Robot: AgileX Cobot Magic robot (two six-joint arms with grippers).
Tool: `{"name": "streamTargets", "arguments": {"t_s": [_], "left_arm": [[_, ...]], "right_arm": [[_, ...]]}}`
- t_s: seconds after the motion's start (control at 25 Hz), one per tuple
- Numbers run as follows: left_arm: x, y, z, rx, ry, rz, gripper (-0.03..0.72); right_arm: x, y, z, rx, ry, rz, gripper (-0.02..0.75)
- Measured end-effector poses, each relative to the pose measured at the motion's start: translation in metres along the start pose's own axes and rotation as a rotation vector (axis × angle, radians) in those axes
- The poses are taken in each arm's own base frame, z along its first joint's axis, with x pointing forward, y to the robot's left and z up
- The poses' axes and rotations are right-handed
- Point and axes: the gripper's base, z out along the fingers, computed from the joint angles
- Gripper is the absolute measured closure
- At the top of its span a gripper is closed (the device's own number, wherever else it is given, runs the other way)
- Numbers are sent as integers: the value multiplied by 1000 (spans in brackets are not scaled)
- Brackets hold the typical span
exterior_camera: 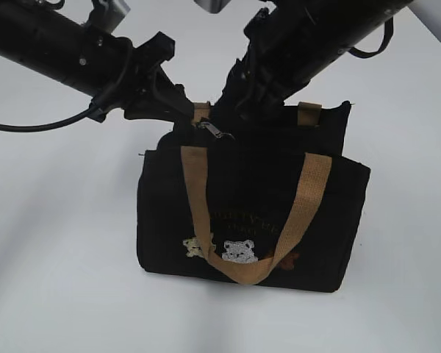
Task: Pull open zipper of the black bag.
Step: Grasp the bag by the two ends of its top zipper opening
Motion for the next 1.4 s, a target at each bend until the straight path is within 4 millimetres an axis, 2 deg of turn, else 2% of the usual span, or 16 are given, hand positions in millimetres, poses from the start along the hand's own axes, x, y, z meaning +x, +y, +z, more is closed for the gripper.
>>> {"name": "streamTargets", "arguments": {"t_s": [0.44,0.72,1.28,1.4], "left_arm": [[0,0,0,-1,1,2,662],[0,0,0,-1,1,2,662],[0,0,0,-3,0,2,662],[0,0,0,-3,-1,2,662]], "right_arm": [[0,8,0,-93,-2,-5,391],[3,1,10,-47,12,-24,451],[9,-3,21,-44,63,-48,468],[13,-5,24,-31,95,-57,513]]}}
